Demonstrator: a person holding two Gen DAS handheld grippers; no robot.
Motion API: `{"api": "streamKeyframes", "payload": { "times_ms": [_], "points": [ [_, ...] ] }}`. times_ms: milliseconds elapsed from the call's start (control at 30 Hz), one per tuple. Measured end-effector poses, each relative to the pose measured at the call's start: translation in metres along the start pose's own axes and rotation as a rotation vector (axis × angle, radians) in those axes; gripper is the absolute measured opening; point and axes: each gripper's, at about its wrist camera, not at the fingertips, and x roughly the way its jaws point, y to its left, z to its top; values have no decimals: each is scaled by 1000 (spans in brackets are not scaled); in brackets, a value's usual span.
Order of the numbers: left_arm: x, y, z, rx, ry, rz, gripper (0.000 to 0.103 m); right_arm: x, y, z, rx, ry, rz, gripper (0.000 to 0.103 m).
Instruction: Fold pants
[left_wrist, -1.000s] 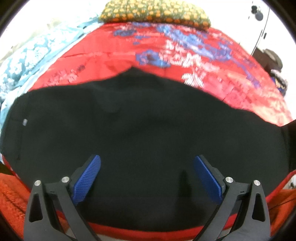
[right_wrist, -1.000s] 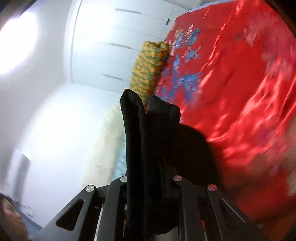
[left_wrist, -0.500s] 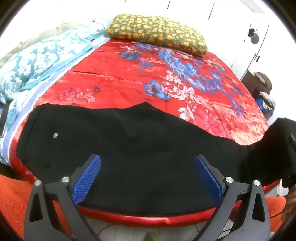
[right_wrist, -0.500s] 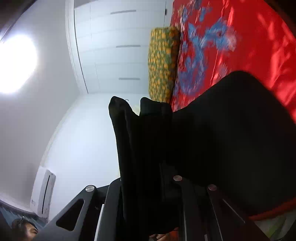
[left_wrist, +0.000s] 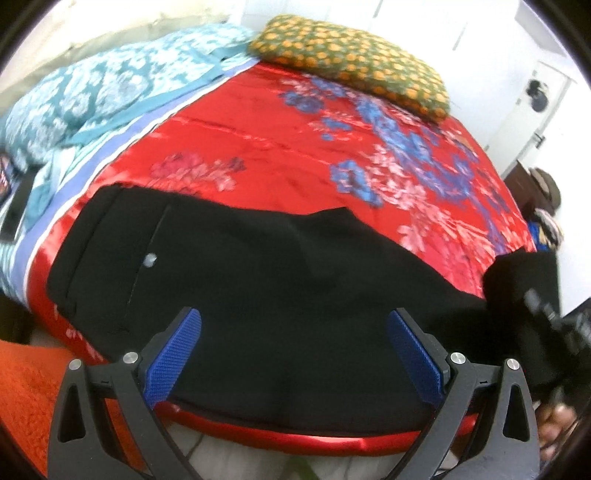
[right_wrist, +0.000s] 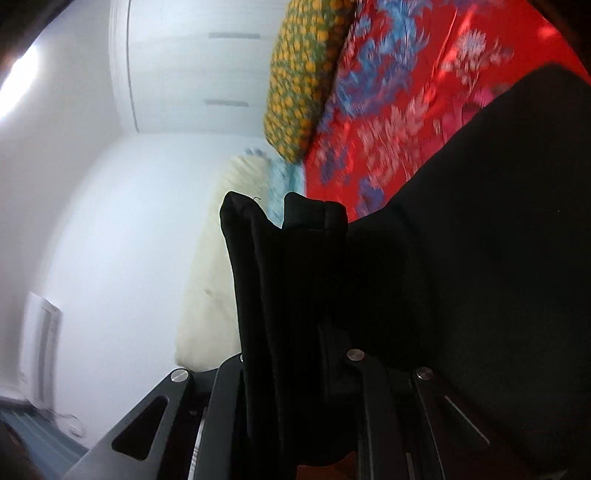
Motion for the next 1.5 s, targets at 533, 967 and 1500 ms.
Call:
{"api": "streamKeyframes", "payload": {
  "times_ms": [533,967,1500],
  "points": [
    [36,-22,-11,55,117,-105,99,-10,81,-22,-644,14,-501,98],
    [57,-57,-40,267,187,92,2,-115,45,-50,-819,-159,-836,103],
    [26,-68,-48,310,-27,71,79,-30,-19,-59,-970,109,-1065,103]
  ]
}}
